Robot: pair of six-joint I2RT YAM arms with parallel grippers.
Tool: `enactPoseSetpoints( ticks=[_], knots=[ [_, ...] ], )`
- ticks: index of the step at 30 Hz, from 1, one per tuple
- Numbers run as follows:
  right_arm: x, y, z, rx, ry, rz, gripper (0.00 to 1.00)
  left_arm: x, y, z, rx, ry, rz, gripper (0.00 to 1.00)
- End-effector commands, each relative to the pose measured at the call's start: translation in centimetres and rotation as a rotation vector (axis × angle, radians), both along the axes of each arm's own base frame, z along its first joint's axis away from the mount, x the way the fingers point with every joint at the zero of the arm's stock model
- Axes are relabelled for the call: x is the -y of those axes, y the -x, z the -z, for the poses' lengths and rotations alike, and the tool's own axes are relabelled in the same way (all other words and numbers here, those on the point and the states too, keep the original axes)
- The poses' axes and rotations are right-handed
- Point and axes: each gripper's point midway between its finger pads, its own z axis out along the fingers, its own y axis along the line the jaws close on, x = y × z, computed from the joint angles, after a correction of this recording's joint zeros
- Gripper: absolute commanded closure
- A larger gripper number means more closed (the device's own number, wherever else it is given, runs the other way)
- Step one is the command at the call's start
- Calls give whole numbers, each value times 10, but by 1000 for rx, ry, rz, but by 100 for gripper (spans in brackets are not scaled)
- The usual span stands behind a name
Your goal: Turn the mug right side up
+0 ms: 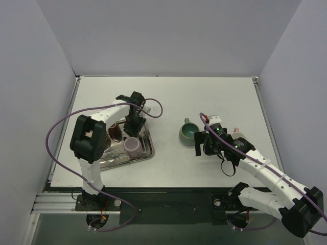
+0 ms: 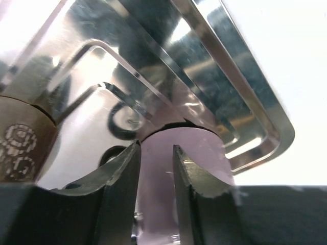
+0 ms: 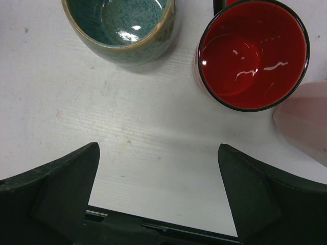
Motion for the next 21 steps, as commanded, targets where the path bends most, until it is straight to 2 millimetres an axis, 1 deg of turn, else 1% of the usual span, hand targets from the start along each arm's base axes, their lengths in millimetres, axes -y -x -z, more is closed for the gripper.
enactPoseSetpoints(
  ticks=[1, 3, 5, 6, 7, 8, 9, 11, 12, 13, 15, 16, 18, 20, 21],
  knots=[
    [4, -2, 4, 6, 35, 10, 6, 6, 36, -10, -164, 57, 71, 61],
    [4, -3, 3, 8, 35, 9, 6, 4, 40, -7, -177, 54, 84, 63],
    [4, -2, 3, 8, 35, 7, 6, 1, 42, -5, -187, 52, 83, 73],
    [5, -3, 2, 11, 36, 9, 6, 3, 42, -6, -189, 67, 87, 83],
    [4, -3, 3, 9, 35, 8, 6, 4, 41, -5, -190, 80, 84, 88],
    [4, -4, 2, 13, 33, 9, 6, 8, 40, -6, -191, 103, 90, 95],
    [3, -4, 2, 13, 31, 7, 6, 12, 36, -8, -177, 121, 97, 99],
    [2, -5, 2, 13, 30, 7, 6, 23, 30, -14, -159, 170, 130, 100],
    [2, -5, 3, 8, 31, 5, 6, 31, 31, -17, -164, 211, 161, 100],
    [2, -5, 2, 10, 31, 5, 6, 38, 28, -22, -152, 246, 192, 100],
    [1, -5, 2, 10, 31, 5, 6, 44, 27, -26, -125, 257, 298, 100],
    [1, -5, 2, 11, 30, 5, 6, 46, 27, -26, -106, 244, 369, 100],
    [2, -4, 4, 6, 33, 5, 6, 43, 25, -25, -83, 206, 442, 100],
    [2, -4, 3, 10, 31, 4, 6, 37, 24, -23, -84, 173, 451, 100],
    [3, -4, 3, 9, 31, 8, 6, 33, 19, -26, -74, 137, 433, 100]
  ],
)
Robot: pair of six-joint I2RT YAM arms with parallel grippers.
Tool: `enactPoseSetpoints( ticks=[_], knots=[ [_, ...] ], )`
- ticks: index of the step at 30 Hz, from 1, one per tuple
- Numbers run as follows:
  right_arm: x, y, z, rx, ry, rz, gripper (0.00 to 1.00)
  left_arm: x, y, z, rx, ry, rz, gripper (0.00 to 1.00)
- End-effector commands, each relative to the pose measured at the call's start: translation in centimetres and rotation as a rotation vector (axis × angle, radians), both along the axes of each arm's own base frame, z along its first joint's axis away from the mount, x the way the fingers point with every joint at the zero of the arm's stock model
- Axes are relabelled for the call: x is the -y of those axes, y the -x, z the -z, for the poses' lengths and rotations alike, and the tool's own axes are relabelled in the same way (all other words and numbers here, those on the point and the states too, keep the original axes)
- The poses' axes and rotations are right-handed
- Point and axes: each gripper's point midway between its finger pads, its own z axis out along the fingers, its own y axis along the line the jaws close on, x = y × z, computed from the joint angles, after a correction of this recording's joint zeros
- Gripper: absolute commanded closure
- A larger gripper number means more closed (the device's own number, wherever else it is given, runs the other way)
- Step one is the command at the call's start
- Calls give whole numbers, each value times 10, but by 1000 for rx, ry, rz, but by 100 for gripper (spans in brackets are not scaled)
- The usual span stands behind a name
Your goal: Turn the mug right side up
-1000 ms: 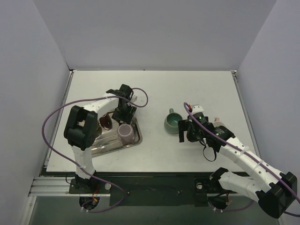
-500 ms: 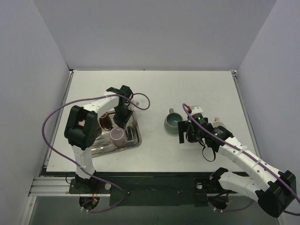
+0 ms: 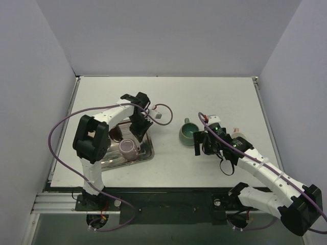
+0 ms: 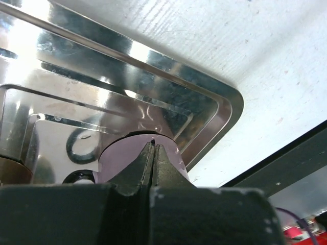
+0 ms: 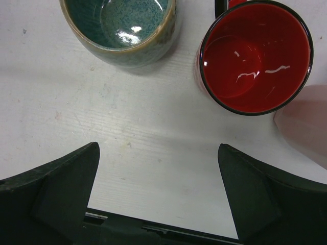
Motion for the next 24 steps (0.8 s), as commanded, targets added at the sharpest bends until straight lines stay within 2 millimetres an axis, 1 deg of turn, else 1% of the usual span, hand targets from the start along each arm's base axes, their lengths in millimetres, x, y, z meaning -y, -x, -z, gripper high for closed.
enactPoseSetpoints(
  ticks=[1, 2, 3, 4, 6, 8, 9, 10, 11, 12, 13, 14, 15, 16, 17, 18, 19, 20, 22, 23, 24],
  knots=[
    [4, -1, 0, 13, 25, 8, 6, -2, -16, -18, 74, -32, 90, 100],
    [4, -1, 1, 10, 26, 7, 6, -8, -19, -20, 88, -70, 70, 92],
    [4, -1, 1, 10, 26, 7, 6, -11, -24, -25, 113, -83, 52, 87],
    [4, -1, 2, 8, 29, 5, 6, -18, -27, -27, 134, -124, 29, 77],
    [5, 0, 4, 3, 32, 8, 6, -27, -28, -33, 144, -159, 7, 68],
    [6, 1, 8, 0, 36, 9, 6, -34, -24, -41, 133, -163, -12, 67],
    [6, 1, 10, -1, 39, 8, 6, -33, -20, -46, 122, -144, -17, 66],
    [7, 1, 10, 2, 41, 11, 6, -34, -18, -56, 128, -116, -10, 62],
    [8, 2, 12, -3, 47, 8, 6, -30, -14, -64, 122, -73, -3, 56],
    [9, 2, 12, 0, 50, 6, 6, -30, -12, -79, 156, -36, 10, 40],
    [9, 2, 13, -1, 52, 6, 6, -29, -10, -82, 168, -20, 16, 20],
    [9, 3, 13, -1, 55, -3, 6, -30, -9, -98, 223, 4, 16, 14],
    [9, 2, 13, 1, 53, -1, 6, -31, -8, -97, 241, 6, 13, 13],
    [10, 2, 14, 0, 59, -6, 6, -33, -6, -107, 286, 18, 3, 13],
    [9, 2, 13, 2, 58, -11, 6, -39, -7, -104, 311, -2, -8, 13],
    [9, 1, 13, 2, 62, -16, 6, -41, -4, -108, 332, -1, -17, 13],
    [8, 1, 11, 3, 62, -21, 6, -46, -2, -104, 337, -20, -24, 12],
    [9, 1, 13, 1, 68, -24, 6, -48, -1, -107, 353, -22, -31, 12],
    [8, 1, 12, 0, 66, -28, 6, -56, 14, -90, 311, -52, -32, 11],
    [8, 1, 12, 1, 67, -28, 6, -57, 16, -86, 309, -62, -30, 10],
    [8, 1, 12, -1, 65, -30, 6, -60, 25, -75, 285, -78, -22, 10]
  ],
)
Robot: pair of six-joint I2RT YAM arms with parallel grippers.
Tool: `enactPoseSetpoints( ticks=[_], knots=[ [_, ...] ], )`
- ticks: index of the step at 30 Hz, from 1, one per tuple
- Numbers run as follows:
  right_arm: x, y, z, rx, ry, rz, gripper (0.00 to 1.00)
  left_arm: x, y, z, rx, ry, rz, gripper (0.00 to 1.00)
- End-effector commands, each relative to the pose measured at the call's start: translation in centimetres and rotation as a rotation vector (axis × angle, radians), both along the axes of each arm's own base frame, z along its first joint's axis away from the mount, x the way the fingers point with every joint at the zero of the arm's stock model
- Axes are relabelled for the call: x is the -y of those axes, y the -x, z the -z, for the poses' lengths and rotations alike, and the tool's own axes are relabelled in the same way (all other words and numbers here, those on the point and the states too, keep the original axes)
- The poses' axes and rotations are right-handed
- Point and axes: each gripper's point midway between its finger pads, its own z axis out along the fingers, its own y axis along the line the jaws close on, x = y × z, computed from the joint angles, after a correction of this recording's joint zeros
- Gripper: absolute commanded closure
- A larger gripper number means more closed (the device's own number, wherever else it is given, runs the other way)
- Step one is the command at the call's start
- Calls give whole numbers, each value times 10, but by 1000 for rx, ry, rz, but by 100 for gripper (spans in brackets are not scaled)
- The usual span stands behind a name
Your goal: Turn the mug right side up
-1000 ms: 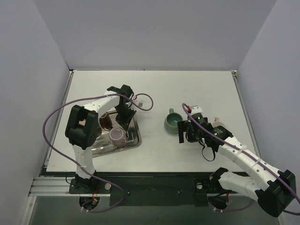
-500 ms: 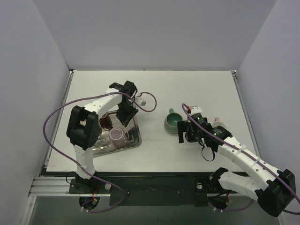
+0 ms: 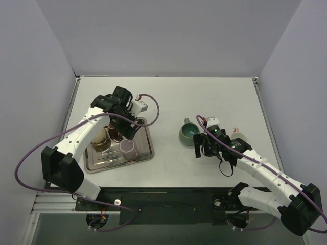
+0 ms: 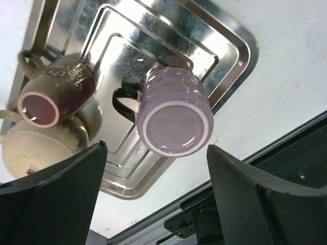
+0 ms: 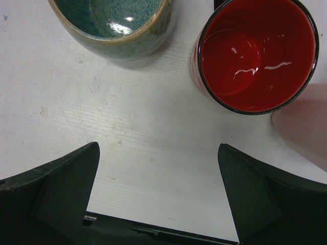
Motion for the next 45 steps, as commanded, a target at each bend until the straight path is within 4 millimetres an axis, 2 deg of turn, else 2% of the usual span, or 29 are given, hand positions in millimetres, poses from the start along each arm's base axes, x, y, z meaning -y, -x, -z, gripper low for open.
enactPoseSetpoints(
  ticks=[1, 7, 10, 13, 16, 19, 20, 21, 22, 23, 24, 25, 27, 28, 30, 31, 32, 33, 34, 35, 36, 38, 40, 45],
  knots=[
    [3, -2, -2, 12, 28, -9, 6, -10, 13, 40, -43, -73, 3, 9],
    [2, -1, 0, 8, 17, -5, 6, 1, 14, 52, 21, 12, 42, 7],
    [-1, 2, -1, 2, 3, -8, 6, -3, 21, 63, 7, -6, 67, 7],
    [-4, 2, -5, 10, -12, -10, 6, -16, 16, 71, 54, -74, 116, 7],
    [-7, 1, -10, 20, -20, -18, 6, -38, -1, 76, 179, -190, 188, 6],
    [-10, 1, -13, 28, -22, -27, 6, -45, -10, 64, 276, -212, 322, 6],
    [-9, 1, -13, 27, -16, -26, 6, -40, -6, 63, 263, -162, 359, 7],
    [-10, 1, -13, 29, -17, -27, 6, -43, -9, 53, 275, -135, 405, 7],
    [-9, 1, -13, 29, -14, -26, 6, -43, 2, 51, 234, -70, 479, 8],
    [-9, 2, -12, 29, -12, -26, 6, -39, 3, 43, 235, -19, 507, 8],
    [-9, 1, -12, 33, -12, -27, 6, -40, 16, 41, 191, 45, 573, 8],
    [-9, 2, -11, 29, -8, -26, 6, -38, 16, 36, 180, 61, 607, 8],
    [-9, 4, -10, 27, -7, -29, 6, -36, 36, 27, 83, 127, 648, 8],
    [-9, 4, -11, 33, -12, -29, 6, -33, 37, 24, 68, 144, 657, 8],
    [-8, 5, -12, 37, -13, -29, 6, -18, 37, 8, 33, 229, 613, 8],
    [-8, 5, -11, 37, -10, -31, 6, -6, 26, -3, 52, 277, 594, 7],
    [-7, 5, -11, 41, -12, -31, 6, 4, 24, -9, 22, 313, 494, 7],
    [-7, 6, -11, 42, -10, -32, 6, 12, 6, -14, 54, 316, 452, 7],
    [-6, 6, -12, 44, -10, -35, 6, 23, 2, -10, 2, 323, 364, 8],
    [-6, 6, -11, 45, -8, -35, 6, 22, -17, -13, 47, 277, 304, 9],
    [-6, 6, -12, 49, -9, -39, 6, 31, -22, -4, 9, 256, 234, 10],
    [-5, 7, -13, 50, -6, -42, 6, 31, -39, 15, 2, 135, 136, 14],
    [-4, 8, -13, 46, 1, -46, 6, 29, -44, 35, -38, 39, 88, 21],
    [-2, 9, -20, 68, -7, -53, 6, 11, -57, 64, -65, -123, 5, 23]
  ],
)
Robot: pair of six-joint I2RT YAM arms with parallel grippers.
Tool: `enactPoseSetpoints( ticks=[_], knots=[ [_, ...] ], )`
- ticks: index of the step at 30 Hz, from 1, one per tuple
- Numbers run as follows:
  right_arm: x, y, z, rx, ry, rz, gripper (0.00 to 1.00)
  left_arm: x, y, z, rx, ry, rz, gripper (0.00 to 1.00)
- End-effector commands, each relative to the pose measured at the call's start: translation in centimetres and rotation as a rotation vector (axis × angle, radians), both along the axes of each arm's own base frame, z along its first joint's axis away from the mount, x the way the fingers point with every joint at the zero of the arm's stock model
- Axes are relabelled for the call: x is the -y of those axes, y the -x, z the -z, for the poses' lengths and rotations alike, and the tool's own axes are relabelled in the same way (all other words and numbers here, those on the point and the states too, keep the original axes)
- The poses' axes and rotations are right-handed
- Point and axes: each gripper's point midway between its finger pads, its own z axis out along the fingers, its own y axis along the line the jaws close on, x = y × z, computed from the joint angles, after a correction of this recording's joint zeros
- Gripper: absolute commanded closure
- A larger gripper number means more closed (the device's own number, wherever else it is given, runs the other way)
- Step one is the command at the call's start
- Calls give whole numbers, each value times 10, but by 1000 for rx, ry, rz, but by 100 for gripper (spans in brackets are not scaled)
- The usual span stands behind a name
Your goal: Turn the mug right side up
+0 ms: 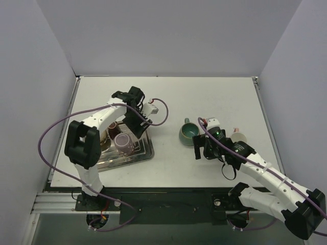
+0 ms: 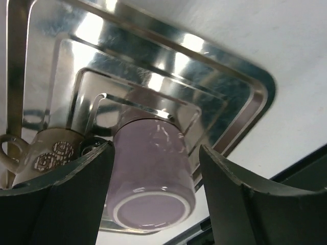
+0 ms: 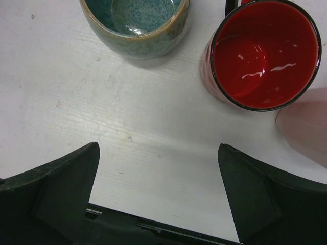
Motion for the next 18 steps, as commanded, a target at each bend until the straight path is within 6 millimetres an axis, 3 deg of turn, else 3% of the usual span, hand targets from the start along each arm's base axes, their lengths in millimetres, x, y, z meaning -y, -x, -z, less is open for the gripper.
enactPoseSetpoints(
  ticks=[1, 5, 9, 13, 18],
  knots=[
    [6, 3, -10, 33, 13, -9, 6, -25, -23, 9, 40, -165, -163, 23],
    [4, 1, -15, 64, -3, -20, 6, -38, -14, 29, -52, -284, -165, 25],
    [5, -1, -14, 80, 2, -21, 6, -22, 17, 42, -213, -248, -89, 29],
    [10, -2, -11, 85, 23, -1, 6, 6, 53, 37, -342, -147, 21, 30],
    [8, -1, -9, 83, 24, -10, 6, 19, 54, 22, -314, -86, 98, 30]
  ],
)
